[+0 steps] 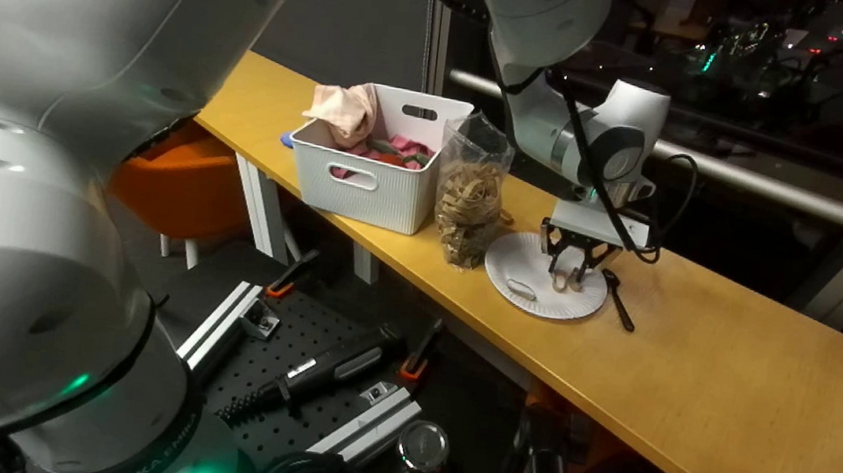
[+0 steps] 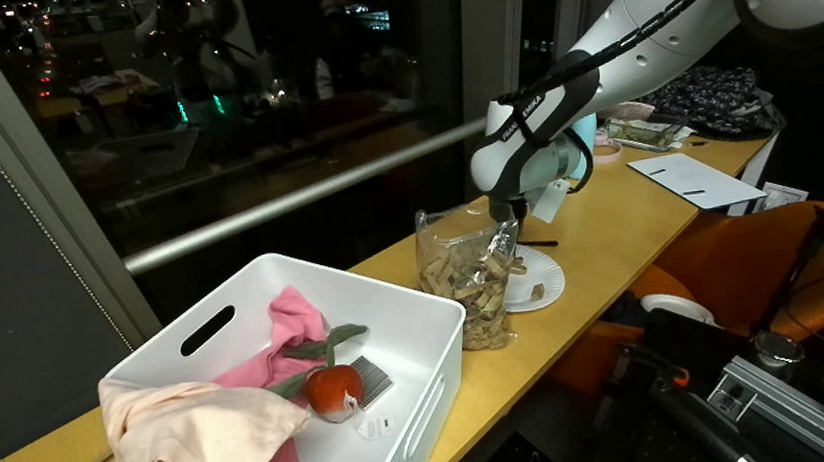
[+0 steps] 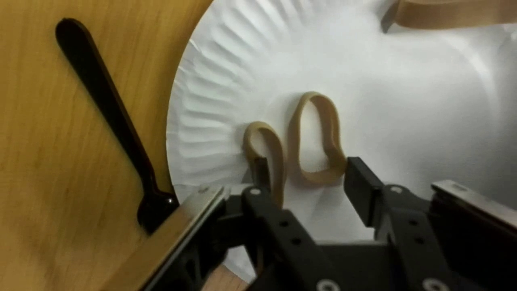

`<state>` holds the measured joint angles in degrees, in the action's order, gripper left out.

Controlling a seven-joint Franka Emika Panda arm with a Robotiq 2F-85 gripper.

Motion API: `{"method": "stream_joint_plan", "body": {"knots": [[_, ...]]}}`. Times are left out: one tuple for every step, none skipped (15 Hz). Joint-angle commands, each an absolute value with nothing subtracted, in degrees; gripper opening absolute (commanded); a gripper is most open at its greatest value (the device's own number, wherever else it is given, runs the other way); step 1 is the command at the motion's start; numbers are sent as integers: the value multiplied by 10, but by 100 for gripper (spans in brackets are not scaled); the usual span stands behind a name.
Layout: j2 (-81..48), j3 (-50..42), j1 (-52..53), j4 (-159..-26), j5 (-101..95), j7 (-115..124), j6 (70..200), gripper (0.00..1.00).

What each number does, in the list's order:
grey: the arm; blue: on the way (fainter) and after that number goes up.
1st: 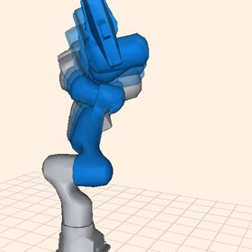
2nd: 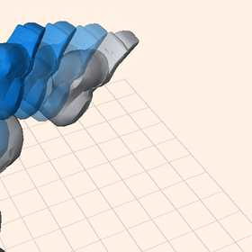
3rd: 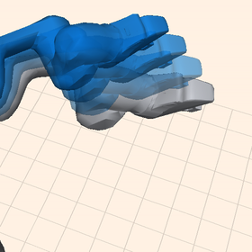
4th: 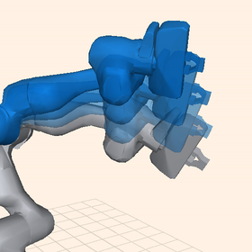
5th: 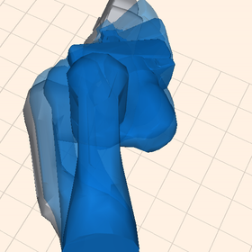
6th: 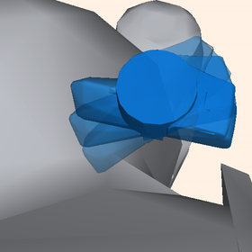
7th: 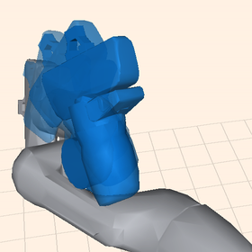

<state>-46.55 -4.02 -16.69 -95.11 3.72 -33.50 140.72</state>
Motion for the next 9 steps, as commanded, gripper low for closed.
{"method": "stream_joint_plan", "body": {"knots": [[-456,-29,-179,-960,19,-321,1400,20],[-456,-29,-179,-960,19,-320,1401,13],[-455,-28,-179,-961,19,-320,1401,5],[-453,-28,-179,-963,19,-319,1402,1],[-450,-28,-179,-966,20,-319,1403,0],[-443,-28,-179,-973,21,-318,1408,0],[-435,-28,-178,-981,21,-316,1412,0],[-425,-28,-179,-992,22,-316,1418,1],[-413,-29,-178,-1005,22,-314,1424,1]]}}
